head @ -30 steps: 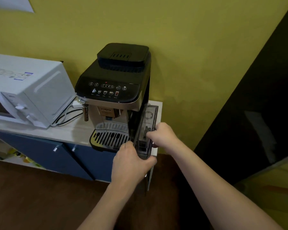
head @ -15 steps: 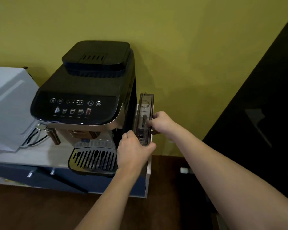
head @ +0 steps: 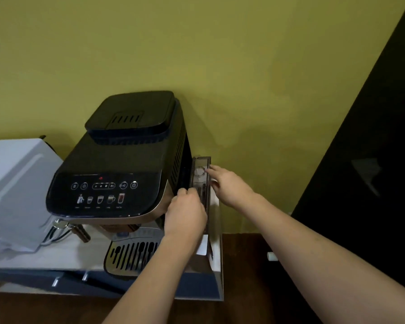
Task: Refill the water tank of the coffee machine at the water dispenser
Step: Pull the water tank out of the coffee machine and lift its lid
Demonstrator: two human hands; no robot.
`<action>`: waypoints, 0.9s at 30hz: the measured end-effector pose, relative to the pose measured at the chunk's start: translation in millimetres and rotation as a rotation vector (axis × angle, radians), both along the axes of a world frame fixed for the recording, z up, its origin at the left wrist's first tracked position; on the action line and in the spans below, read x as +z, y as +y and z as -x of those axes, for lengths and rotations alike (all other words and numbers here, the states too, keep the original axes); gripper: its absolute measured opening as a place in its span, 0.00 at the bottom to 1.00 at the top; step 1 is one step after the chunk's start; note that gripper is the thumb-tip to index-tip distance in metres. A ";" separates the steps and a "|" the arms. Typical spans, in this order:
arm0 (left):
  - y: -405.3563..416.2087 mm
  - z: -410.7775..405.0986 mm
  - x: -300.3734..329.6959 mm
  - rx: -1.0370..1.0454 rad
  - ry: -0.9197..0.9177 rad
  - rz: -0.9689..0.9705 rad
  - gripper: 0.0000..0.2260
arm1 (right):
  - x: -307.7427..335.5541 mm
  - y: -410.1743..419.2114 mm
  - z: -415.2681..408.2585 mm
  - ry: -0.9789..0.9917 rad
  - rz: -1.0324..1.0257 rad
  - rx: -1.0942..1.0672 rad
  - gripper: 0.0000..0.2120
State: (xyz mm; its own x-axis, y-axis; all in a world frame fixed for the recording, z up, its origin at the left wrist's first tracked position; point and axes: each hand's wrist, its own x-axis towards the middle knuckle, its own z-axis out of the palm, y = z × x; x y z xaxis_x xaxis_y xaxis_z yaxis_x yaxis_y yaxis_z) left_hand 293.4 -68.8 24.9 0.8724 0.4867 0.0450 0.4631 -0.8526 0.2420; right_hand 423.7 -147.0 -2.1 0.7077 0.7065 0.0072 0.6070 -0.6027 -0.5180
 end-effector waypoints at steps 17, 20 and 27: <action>-1.5 -23.3 28.2 0.179 -0.057 0.237 0.04 | 0.0 -13.2 -11.5 -0.369 -0.033 0.190 0.20; -4.0 -12.5 65.3 0.155 -0.201 0.268 0.07 | 38.6 -23.2 -9.3 -0.622 -0.277 0.167 0.14; 9.1 37.3 162.4 0.069 -0.606 0.260 0.07 | 171.7 -15.4 14.2 -1.101 -0.527 0.215 0.07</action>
State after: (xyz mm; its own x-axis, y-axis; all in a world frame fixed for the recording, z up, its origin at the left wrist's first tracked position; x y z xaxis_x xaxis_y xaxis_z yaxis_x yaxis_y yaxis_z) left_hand 256.1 -59.7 187.3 0.6959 0.6019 0.3916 0.2318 -0.7044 0.6709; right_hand 409.5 -162.4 169.6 0.0150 0.5379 0.8428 0.9333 -0.3100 0.1812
